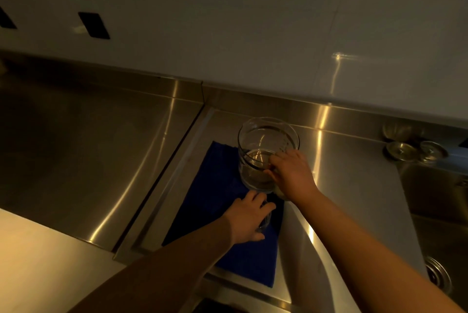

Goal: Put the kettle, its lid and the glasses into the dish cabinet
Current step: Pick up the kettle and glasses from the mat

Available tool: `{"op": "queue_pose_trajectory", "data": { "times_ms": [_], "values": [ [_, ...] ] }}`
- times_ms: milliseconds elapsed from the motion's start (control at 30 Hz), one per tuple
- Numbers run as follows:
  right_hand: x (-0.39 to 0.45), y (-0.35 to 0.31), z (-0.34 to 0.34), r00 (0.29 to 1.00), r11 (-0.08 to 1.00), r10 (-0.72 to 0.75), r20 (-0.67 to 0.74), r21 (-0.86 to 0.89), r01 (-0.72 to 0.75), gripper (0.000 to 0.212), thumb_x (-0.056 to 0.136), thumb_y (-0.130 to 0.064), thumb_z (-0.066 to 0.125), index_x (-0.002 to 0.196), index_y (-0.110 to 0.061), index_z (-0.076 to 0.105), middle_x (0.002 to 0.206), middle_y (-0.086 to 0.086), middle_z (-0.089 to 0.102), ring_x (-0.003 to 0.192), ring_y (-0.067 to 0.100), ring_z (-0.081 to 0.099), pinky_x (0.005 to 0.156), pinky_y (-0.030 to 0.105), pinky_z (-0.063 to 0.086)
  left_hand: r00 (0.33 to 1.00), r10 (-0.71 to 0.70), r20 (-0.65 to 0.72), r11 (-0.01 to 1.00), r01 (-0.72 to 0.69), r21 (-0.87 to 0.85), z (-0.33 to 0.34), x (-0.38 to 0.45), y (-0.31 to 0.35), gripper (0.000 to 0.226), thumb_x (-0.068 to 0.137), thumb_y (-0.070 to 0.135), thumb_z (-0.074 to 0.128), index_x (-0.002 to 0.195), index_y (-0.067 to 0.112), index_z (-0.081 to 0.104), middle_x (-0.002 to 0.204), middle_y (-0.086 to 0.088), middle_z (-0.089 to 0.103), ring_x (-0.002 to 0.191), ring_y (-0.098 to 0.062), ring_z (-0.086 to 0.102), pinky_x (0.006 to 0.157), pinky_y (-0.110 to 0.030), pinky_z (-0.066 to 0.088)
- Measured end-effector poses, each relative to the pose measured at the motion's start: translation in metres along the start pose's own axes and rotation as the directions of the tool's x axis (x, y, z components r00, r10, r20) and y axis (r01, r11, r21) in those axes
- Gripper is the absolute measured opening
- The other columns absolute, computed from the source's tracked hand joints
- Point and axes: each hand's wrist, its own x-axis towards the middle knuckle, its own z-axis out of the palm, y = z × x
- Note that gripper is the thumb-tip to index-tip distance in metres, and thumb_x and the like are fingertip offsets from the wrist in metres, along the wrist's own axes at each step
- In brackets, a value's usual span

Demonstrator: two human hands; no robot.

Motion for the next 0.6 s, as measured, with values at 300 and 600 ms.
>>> {"op": "queue_pose_trajectory", "data": {
  "times_ms": [300, 600],
  "values": [
    [-0.0006, 0.0005, -0.0027, 1.000, 1.000, -0.004, 0.024, 0.026, 0.003, 0.016, 0.073, -0.023, 0.075, 0.079, -0.020, 0.060, 0.079, 0.000, 0.062, 0.077, 0.023, 0.056, 0.077, 0.033, 0.035, 0.999, -0.024, 0.023, 0.996, 0.026, -0.080, -0.0002, -0.0007, -0.0043, 0.089, 0.078, 0.047, 0.068, 0.146, 0.028, 0.014, 0.149, -0.004, 0.018, 0.136, -0.026, 0.016, 0.095, -0.044, 0.043],
    [-0.0008, -0.0030, -0.0036, 1.000, 1.000, 0.006, 0.020, 0.027, -0.007, 0.017, 0.073, -0.024, 0.075, 0.077, -0.021, 0.059, 0.078, -0.001, 0.063, 0.077, 0.022, 0.056, 0.076, 0.035, 0.036, 0.998, -0.044, -0.038, 0.992, 0.039, -0.122, 0.0040, -0.0002, -0.0032, 0.084, 0.078, 0.044, 0.069, 0.144, 0.026, 0.021, 0.144, -0.006, 0.025, 0.130, -0.026, 0.023, 0.088, -0.040, 0.049]
  ]
}}
